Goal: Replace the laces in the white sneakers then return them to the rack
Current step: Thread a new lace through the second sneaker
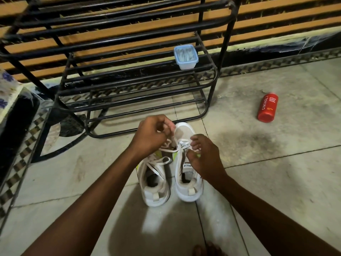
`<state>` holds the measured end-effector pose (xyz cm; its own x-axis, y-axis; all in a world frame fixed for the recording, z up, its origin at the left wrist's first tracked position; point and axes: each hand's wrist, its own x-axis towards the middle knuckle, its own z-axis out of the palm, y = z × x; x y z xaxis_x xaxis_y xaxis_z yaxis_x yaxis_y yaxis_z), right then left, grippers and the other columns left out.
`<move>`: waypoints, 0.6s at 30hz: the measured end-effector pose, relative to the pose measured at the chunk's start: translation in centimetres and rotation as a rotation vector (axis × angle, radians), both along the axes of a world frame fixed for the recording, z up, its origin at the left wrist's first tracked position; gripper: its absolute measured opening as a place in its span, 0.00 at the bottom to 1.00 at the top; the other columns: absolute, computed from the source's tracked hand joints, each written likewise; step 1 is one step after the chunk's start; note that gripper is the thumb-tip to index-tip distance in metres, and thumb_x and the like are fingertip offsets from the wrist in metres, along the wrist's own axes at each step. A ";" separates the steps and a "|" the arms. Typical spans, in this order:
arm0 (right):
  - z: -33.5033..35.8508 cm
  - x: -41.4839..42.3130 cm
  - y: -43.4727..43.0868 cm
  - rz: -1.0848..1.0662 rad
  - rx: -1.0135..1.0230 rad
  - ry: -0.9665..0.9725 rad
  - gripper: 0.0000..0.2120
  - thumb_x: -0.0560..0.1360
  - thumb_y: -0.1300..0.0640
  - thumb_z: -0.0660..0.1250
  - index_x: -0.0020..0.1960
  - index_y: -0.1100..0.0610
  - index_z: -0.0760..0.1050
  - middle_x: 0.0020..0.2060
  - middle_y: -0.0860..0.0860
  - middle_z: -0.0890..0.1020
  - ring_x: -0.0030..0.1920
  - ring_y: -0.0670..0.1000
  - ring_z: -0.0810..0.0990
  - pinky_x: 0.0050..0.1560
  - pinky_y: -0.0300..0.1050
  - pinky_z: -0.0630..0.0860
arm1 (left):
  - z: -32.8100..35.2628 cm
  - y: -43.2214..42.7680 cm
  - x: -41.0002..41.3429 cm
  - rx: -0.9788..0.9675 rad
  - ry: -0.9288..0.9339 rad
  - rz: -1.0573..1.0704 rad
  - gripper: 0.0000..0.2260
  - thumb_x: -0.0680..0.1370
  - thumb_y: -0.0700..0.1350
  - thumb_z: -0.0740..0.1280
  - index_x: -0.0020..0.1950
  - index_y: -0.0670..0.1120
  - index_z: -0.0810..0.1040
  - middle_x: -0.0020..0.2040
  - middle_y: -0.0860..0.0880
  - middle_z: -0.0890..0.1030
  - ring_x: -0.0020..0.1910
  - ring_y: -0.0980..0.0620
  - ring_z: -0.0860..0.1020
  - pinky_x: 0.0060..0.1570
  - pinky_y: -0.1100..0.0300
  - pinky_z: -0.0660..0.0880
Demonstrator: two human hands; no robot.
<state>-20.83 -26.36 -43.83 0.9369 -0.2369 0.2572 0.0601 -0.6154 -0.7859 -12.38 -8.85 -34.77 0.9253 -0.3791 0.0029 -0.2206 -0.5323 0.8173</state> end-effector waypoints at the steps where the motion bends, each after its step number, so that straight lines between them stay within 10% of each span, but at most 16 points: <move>1: 0.6 0.3 0.1 0.016 0.037 -0.012 0.19 0.70 0.63 0.74 0.59 0.59 0.76 0.48 0.51 0.81 0.46 0.51 0.80 0.50 0.50 0.79 | 0.6 -0.1 -0.1 -0.043 -0.015 -0.006 0.10 0.78 0.34 0.69 0.44 0.49 0.84 0.38 0.51 0.86 0.40 0.54 0.86 0.42 0.58 0.81; 5: 3.9 2.1 1.3 0.192 0.246 0.036 0.19 0.73 0.62 0.73 0.64 0.57 0.76 0.49 0.51 0.83 0.51 0.50 0.83 0.53 0.40 0.77 | 3.1 -0.2 -0.7 -0.192 -0.042 -0.050 0.03 0.79 0.36 0.71 0.48 0.42 0.84 0.39 0.46 0.85 0.39 0.50 0.85 0.44 0.60 0.81; 8: 5.8 3.5 1.6 0.170 0.284 0.000 0.04 0.76 0.56 0.72 0.50 0.54 0.82 0.38 0.52 0.83 0.40 0.52 0.82 0.41 0.45 0.77 | 4.2 0.4 -1.0 -0.185 -0.099 -0.028 0.03 0.79 0.39 0.72 0.50 0.44 0.86 0.41 0.49 0.86 0.41 0.51 0.84 0.44 0.60 0.80; 18: 6.2 4.2 -1.0 -0.104 0.382 0.022 0.06 0.75 0.59 0.72 0.41 0.59 0.82 0.31 0.56 0.81 0.32 0.48 0.77 0.40 0.47 0.74 | 0.5 8.4 0.6 0.145 -0.258 0.182 0.05 0.79 0.40 0.72 0.50 0.47 0.88 0.45 0.53 0.86 0.46 0.60 0.82 0.49 0.69 0.74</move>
